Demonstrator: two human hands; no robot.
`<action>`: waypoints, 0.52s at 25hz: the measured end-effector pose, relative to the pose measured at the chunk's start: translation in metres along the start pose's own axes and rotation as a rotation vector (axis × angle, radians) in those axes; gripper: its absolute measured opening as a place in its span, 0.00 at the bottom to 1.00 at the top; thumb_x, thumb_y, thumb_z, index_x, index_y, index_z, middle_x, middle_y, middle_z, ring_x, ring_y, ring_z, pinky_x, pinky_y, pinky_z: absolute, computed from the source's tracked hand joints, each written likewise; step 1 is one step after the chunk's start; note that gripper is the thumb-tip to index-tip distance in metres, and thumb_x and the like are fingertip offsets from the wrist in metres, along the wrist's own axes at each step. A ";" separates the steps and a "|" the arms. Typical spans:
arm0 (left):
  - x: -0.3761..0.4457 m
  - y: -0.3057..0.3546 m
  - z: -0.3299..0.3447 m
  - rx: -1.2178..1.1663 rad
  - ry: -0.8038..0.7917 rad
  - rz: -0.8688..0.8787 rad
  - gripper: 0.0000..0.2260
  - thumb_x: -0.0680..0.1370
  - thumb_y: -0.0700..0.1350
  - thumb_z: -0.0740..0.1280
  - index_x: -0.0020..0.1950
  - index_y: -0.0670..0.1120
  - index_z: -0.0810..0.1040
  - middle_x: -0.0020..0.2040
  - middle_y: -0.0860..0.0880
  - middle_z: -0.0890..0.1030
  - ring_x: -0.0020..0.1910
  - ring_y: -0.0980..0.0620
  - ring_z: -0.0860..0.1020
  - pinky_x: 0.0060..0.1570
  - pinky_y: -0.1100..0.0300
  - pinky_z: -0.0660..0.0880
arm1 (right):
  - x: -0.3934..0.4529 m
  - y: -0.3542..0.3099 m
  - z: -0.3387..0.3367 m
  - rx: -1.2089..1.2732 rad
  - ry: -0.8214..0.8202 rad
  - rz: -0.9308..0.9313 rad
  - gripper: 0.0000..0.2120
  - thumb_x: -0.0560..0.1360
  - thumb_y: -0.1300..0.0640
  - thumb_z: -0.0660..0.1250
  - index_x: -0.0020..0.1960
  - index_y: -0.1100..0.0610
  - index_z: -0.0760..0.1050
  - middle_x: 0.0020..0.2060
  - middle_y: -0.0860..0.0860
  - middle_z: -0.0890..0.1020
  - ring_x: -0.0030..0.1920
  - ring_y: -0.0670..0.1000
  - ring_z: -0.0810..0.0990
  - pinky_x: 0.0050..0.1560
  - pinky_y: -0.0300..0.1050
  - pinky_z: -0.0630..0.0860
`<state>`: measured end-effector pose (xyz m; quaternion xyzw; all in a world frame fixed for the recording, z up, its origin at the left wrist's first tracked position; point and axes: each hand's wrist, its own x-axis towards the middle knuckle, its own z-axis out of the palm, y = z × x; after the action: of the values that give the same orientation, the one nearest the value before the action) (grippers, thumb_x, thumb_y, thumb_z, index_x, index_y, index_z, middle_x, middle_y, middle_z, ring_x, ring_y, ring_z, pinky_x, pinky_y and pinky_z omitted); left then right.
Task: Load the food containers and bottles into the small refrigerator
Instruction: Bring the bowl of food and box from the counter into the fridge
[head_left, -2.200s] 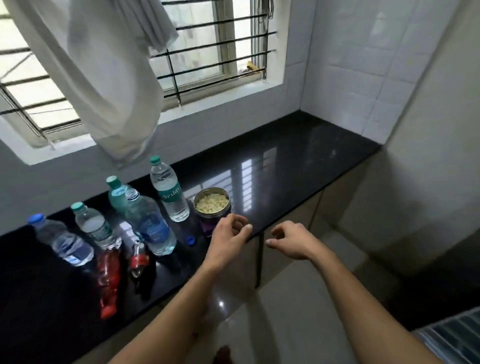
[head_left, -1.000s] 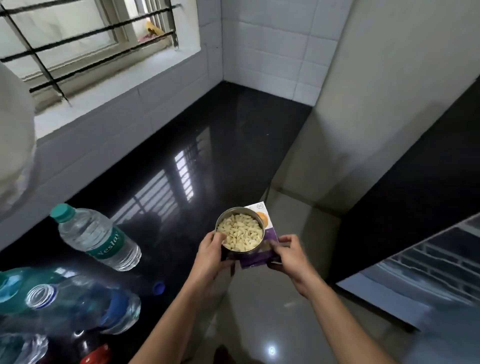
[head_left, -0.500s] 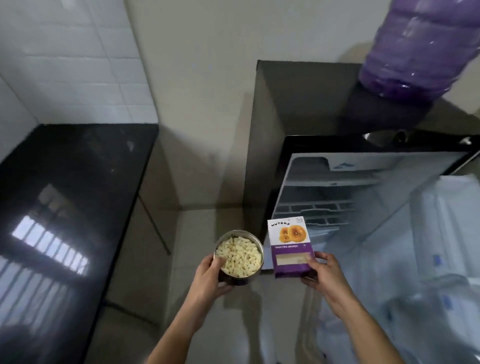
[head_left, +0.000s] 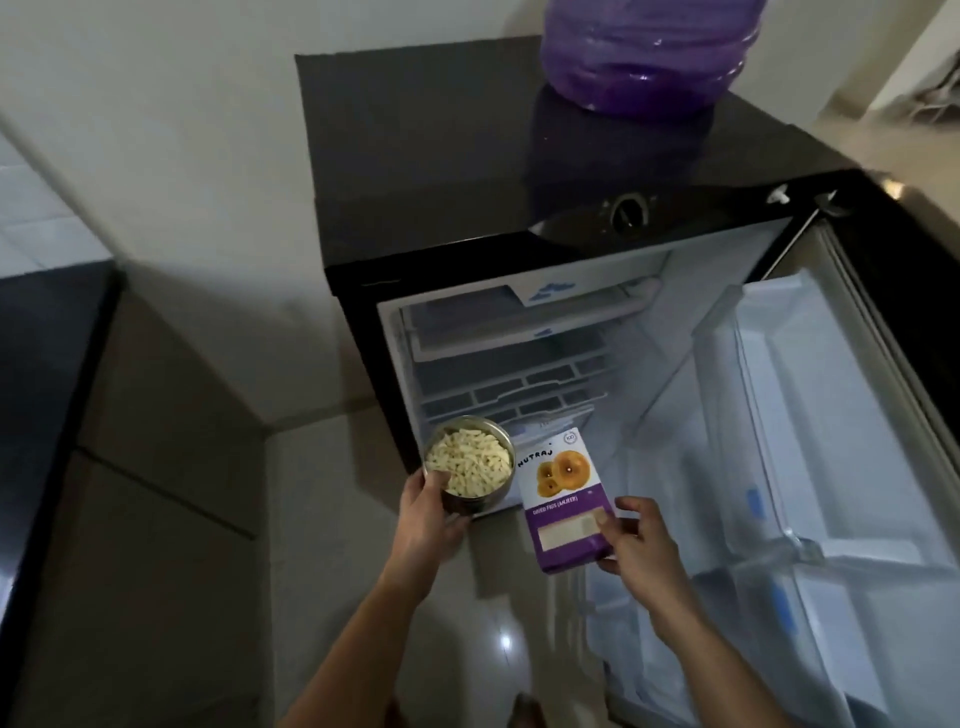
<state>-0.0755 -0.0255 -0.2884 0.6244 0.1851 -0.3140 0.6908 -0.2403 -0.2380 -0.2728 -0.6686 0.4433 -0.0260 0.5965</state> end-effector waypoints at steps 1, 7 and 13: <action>0.010 0.000 0.007 0.020 -0.002 -0.009 0.27 0.73 0.57 0.71 0.71 0.51 0.77 0.72 0.43 0.79 0.67 0.42 0.81 0.65 0.40 0.83 | 0.003 0.001 -0.004 -0.005 0.024 0.007 0.12 0.85 0.51 0.67 0.67 0.49 0.70 0.56 0.52 0.83 0.52 0.51 0.86 0.47 0.45 0.84; 0.095 -0.018 0.046 -0.021 0.039 -0.023 0.14 0.87 0.48 0.62 0.73 0.49 0.76 0.70 0.43 0.78 0.64 0.47 0.81 0.45 0.55 0.86 | 0.058 0.008 0.010 0.058 0.173 -0.044 0.11 0.85 0.49 0.65 0.66 0.47 0.70 0.55 0.45 0.81 0.53 0.48 0.85 0.40 0.36 0.83; 0.206 -0.020 0.085 0.069 0.179 0.179 0.20 0.82 0.57 0.62 0.69 0.48 0.77 0.67 0.37 0.80 0.59 0.39 0.83 0.42 0.54 0.84 | 0.211 0.012 0.066 0.233 0.287 -0.135 0.02 0.86 0.52 0.66 0.57 0.46 0.76 0.51 0.45 0.84 0.51 0.50 0.88 0.53 0.56 0.87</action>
<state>0.0511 -0.1508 -0.4239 0.6873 0.1784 -0.2003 0.6750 -0.0821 -0.3167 -0.4055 -0.6126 0.4719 -0.2119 0.5976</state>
